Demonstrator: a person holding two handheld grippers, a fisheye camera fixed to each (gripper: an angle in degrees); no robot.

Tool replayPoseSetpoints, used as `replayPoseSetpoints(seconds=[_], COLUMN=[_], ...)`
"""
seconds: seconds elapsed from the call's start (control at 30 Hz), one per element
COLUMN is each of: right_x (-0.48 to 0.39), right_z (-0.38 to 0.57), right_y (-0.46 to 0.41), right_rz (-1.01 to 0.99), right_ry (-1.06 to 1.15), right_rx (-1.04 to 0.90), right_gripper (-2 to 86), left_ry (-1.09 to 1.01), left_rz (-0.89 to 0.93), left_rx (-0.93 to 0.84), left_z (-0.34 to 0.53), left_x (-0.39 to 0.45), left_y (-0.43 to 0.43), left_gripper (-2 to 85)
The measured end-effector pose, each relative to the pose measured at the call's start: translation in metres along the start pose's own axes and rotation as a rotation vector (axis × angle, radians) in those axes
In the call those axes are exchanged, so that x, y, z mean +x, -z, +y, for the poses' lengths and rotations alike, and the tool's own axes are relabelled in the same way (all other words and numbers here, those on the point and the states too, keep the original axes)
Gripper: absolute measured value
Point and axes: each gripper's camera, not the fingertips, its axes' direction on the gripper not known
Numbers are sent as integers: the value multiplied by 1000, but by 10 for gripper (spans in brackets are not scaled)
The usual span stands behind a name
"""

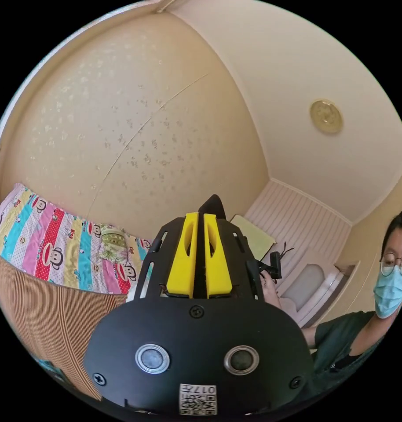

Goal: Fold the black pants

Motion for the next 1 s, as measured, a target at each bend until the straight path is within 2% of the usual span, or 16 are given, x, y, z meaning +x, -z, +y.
replayPoseSetpoints(seconds=[0.07, 0.13, 0.2, 0.27, 0.37, 0.47, 0.53, 0.6, 0.73, 0.8, 0.87, 1.0], right_x=[37, 75, 128, 169, 229, 262, 272, 278, 256, 232, 220, 211], right_z=[-28, -46, -49, -36, 4, 71, 126, 212, 332, 391, 418, 435], right_y=[-56, -110, -173, -206, -232, -253, -263, -276, -288, -301, -308, -327], right_rz=[47, 46, 98, 171, 188, 138, 144, 42, -150, -277, -354, -467], right_ry=[-32, -63, -126, -186, -265, -194, -165, -195, -295, -338, -388, -455], right_rx=[-41, -96, -184, -217, -250, -402, -528, -727, -924, -1010, -1015, -1002], right_gripper=[25, 26, 25, 25, 24, 29, 33, 41, 63, 78, 89, 104], left_ry=[38, 177, 287, 311, 334, 354, 422, 486, 533, 557, 591, 678], left_rz=[-41, -107, -119, -142, -205, -376, -469, -524, -677, -722, -756, -652], left_rx=[-62, -154, -214, -202, -269, -469, -649, -799, -1058, -1084, -1050, -1089], left_z=[-38, -65, -66, -52, -2, 83, 172, 241, 353, 370, 373, 375], left_x=[-62, -152, -215, -261, -331, -395, -438, -462, -487, -494, -501, -538], left_y=[-65, -139, -175, -182, -161, -118, -70, -33, 44, 74, 103, 142], left_gripper=[2, 3, -2, -4, 11, 38, 49, 58, 75, 79, 83, 87])
